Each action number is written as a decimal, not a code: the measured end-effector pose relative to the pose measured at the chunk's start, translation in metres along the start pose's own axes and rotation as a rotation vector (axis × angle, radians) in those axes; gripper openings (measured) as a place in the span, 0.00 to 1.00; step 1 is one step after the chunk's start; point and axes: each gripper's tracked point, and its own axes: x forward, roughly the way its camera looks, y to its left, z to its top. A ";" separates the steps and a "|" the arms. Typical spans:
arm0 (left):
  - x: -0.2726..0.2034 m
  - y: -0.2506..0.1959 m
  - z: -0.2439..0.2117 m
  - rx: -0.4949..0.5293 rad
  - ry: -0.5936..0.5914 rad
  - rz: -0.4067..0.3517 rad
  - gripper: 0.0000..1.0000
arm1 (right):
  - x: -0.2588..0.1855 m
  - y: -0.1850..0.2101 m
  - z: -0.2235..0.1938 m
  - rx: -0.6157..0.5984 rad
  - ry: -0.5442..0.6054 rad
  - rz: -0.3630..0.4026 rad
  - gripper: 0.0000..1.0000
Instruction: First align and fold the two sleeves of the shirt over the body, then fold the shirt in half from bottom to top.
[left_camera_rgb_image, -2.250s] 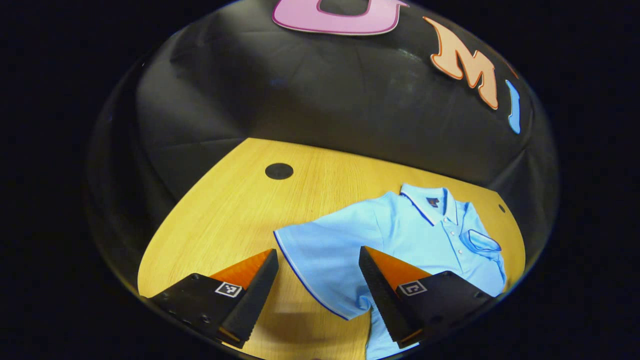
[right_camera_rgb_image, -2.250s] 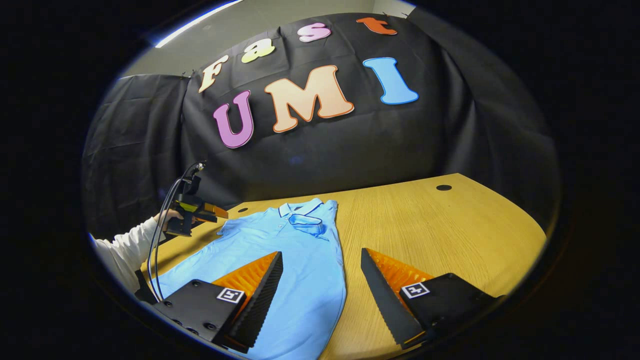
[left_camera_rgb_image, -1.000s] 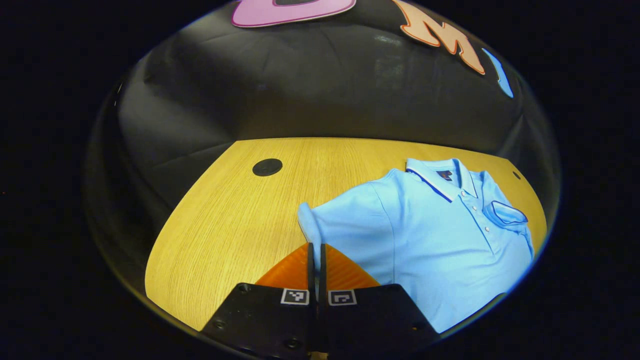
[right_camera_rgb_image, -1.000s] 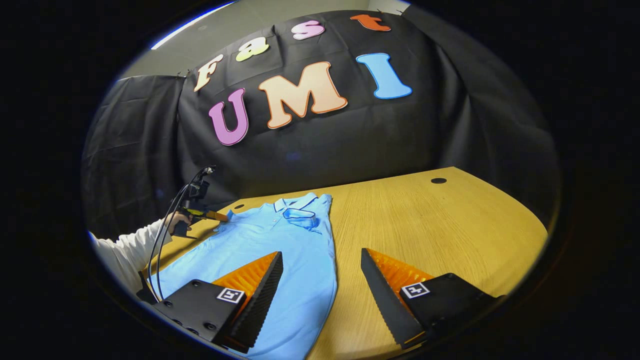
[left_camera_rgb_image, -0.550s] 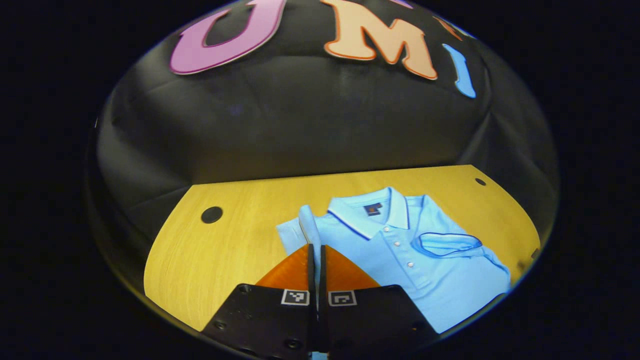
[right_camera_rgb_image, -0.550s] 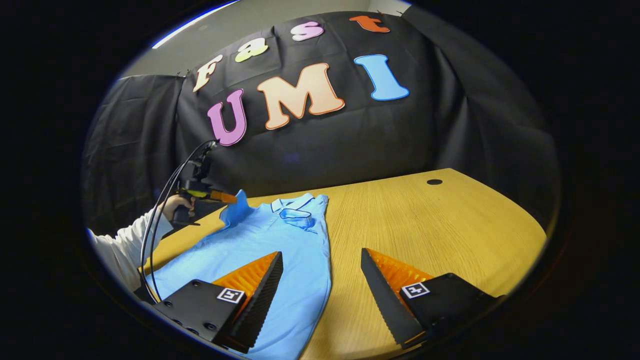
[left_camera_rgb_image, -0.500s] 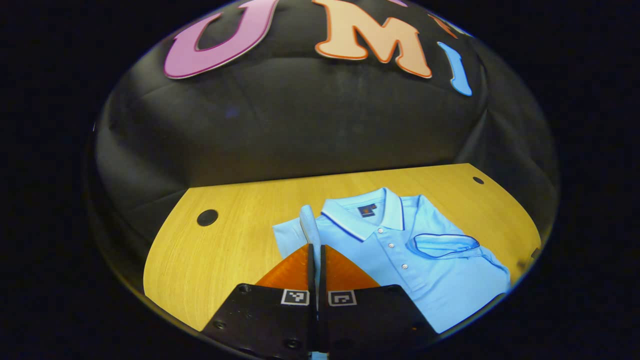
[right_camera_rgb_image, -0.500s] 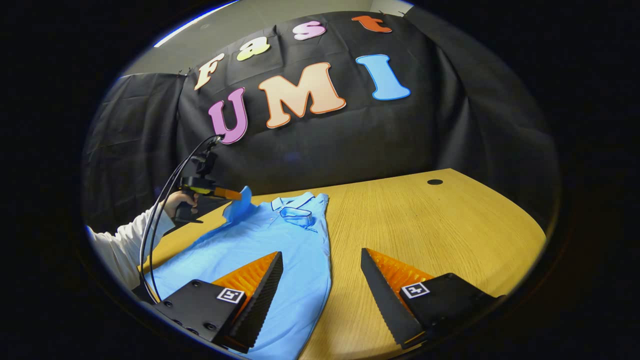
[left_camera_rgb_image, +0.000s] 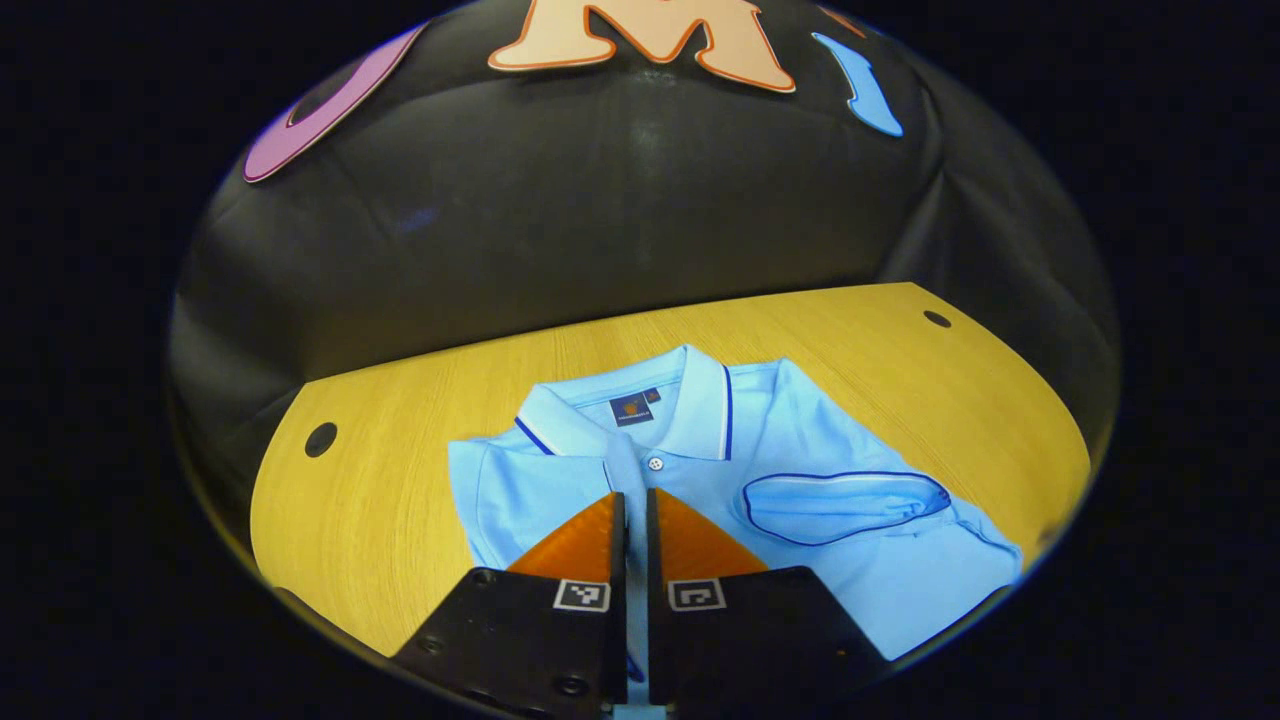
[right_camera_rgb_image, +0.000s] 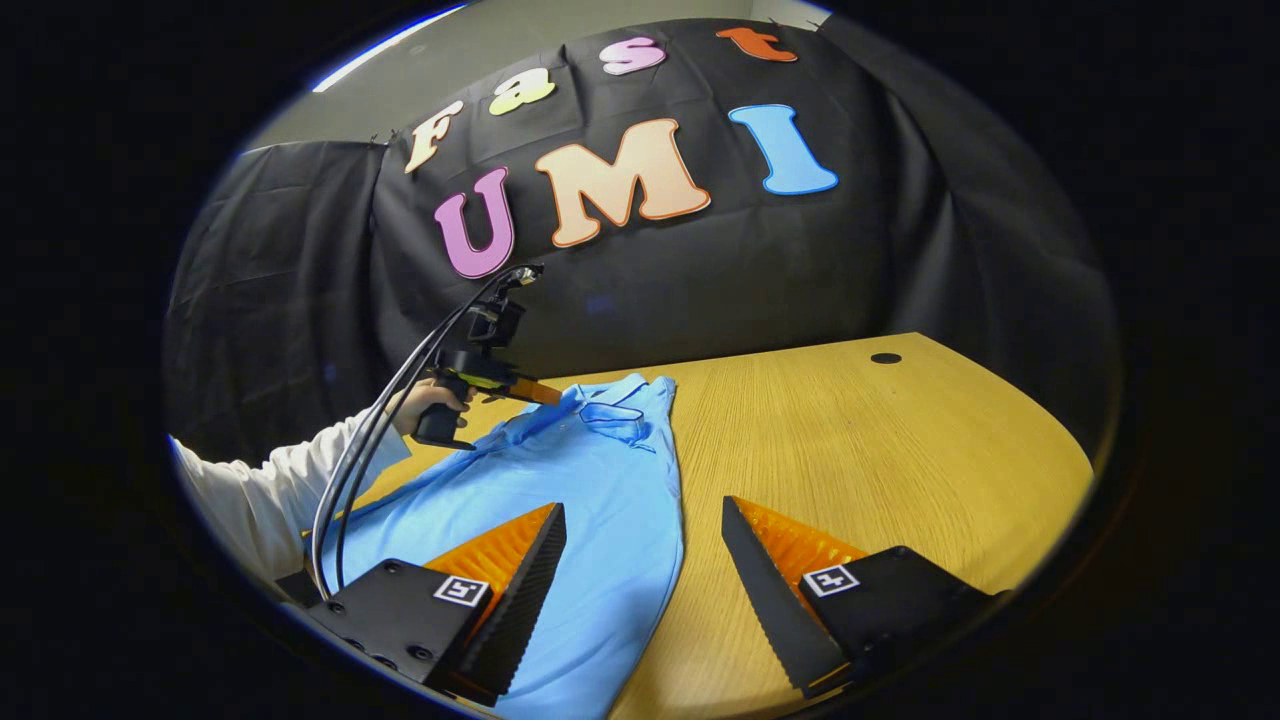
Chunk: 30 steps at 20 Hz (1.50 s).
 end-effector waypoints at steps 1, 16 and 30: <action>-0.001 -0.003 -0.003 -0.008 0.006 -0.011 0.10 | -0.001 0.001 0.000 -0.005 0.001 -0.001 0.98; -0.255 -0.015 -0.137 -0.080 -0.054 0.029 0.94 | -0.069 0.066 -0.052 -0.082 0.079 0.109 0.98; -0.347 -0.044 -0.277 -0.139 -0.073 0.012 0.95 | -0.114 0.068 -0.104 -0.159 0.149 0.076 0.98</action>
